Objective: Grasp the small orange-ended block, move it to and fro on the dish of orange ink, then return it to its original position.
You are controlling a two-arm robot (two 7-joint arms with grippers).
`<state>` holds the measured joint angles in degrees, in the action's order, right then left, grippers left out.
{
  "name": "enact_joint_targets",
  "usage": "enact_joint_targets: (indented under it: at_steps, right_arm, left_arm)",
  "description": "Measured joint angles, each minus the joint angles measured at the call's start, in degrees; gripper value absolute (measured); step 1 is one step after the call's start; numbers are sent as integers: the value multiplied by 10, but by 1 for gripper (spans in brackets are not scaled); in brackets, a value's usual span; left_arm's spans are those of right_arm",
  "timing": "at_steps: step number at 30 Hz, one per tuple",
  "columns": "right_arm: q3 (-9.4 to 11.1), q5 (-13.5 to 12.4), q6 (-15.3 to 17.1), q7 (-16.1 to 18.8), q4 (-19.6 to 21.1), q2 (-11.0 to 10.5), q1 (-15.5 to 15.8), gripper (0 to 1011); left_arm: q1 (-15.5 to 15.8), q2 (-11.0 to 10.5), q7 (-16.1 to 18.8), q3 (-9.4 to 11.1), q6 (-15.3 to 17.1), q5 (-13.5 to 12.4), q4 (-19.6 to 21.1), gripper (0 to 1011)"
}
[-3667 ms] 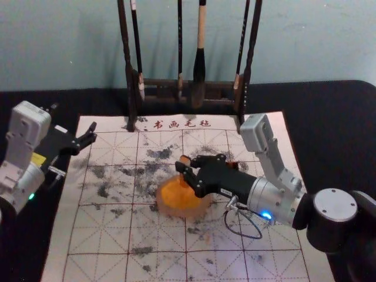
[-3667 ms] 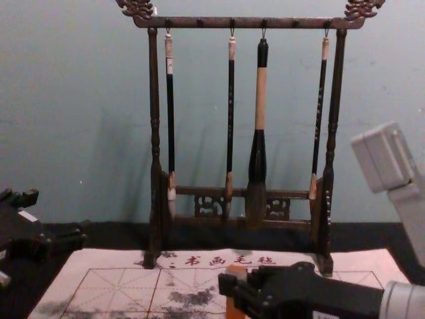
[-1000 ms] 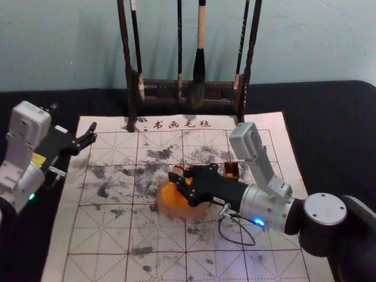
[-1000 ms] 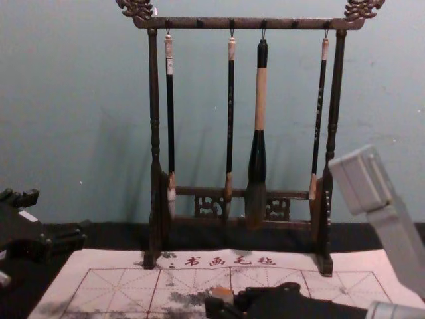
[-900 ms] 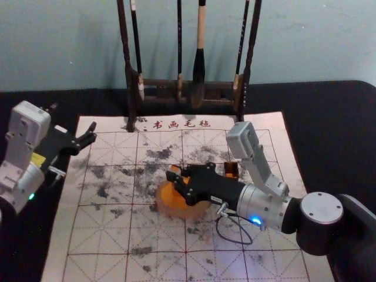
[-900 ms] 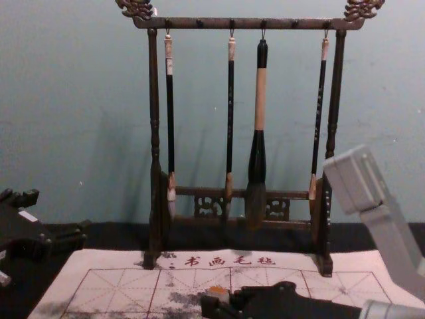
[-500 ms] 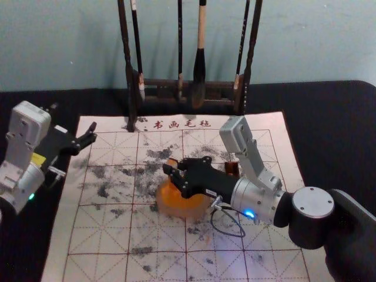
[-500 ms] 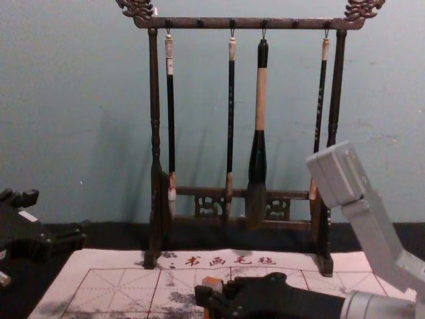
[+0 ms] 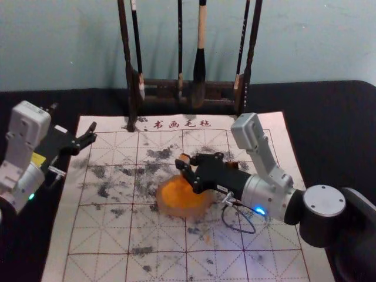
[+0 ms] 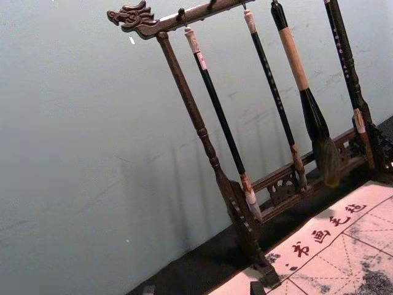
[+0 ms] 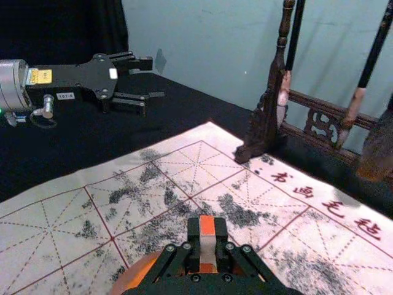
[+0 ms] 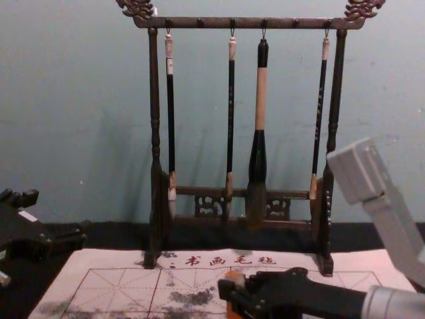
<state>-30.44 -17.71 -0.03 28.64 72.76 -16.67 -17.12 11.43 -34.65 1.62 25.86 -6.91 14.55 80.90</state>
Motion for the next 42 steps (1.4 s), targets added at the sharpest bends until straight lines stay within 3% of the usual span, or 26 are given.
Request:
enact_joint_targets:
  at_steps: [9,19,33,42]
  right_arm:
    - [7,-8,9,6,31,-21,21,108]
    - [0,-19,18,17,63,-35,42,107]
    - [-17,-19,16,16,43,-14,26,107]
    - [-17,-14,8,10,16,1,8,107]
  left_arm:
    - [0,0,0,0,0,0,0,1001]
    - [0,0,0,0,0,0,0,1001]
    - [0,0,0,0,0,0,0,1001]
    - [0,0,0,0,0,0,0,1001]
